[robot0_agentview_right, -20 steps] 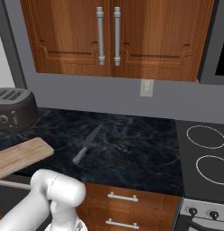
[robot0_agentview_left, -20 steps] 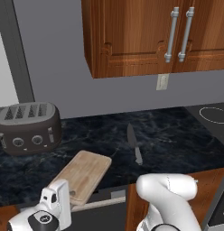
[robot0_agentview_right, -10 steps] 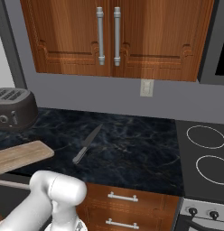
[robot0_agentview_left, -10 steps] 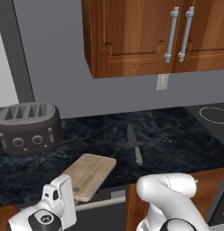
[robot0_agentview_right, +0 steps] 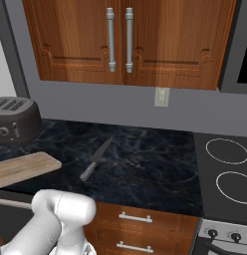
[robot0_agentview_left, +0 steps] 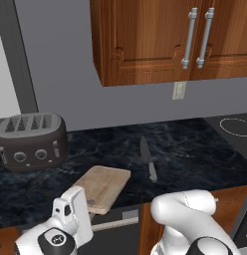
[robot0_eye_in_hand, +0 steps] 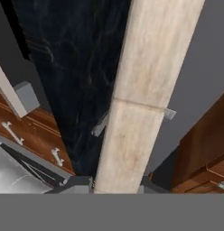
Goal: Move the cutting board and knife to the sink. Then move spray from the cabinet to the counter.
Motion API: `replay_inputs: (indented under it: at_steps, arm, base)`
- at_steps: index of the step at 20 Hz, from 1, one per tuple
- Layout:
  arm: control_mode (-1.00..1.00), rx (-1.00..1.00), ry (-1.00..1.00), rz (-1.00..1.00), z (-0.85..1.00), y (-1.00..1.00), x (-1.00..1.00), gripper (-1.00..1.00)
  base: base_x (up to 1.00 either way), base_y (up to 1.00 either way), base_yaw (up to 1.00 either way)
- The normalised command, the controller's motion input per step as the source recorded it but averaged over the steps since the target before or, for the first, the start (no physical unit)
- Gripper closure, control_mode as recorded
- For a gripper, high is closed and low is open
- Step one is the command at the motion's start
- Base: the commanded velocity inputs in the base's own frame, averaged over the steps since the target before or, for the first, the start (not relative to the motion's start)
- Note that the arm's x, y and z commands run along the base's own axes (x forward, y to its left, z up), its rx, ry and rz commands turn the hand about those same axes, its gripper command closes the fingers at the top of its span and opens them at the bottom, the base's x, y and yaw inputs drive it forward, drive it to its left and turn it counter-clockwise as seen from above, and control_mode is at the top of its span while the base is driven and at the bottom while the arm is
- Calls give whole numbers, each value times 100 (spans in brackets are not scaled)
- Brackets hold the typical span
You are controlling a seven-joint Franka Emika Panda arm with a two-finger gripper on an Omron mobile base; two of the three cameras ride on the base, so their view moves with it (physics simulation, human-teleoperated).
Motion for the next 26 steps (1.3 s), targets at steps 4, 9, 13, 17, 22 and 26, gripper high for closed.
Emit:
replay_inputs:
  at_steps: [4, 9, 13, 17, 22, 26]
  arm:
    - [-100, -6, -15, 2, 28, -19, 0, 100]
    - [-100, -5, -18, 3, 27, -23, 0, 100]
    - [-100, -2, -20, 2, 29, -25, 0, 100]
    - [-100, 0, -20, 1, 31, -24, 0, 100]
    - [-100, 0, -19, 0, 29, -21, -1, 100]
    - [-100, 0, -11, 0, 24, -19, -5, 100]
  base:
    - [0, 0, 0]
    - [0, 0, 0]
    - [0, 0, 0]
    - [0, 0, 0]
    - [0, 0, 0]
    - [0, 0, 0]
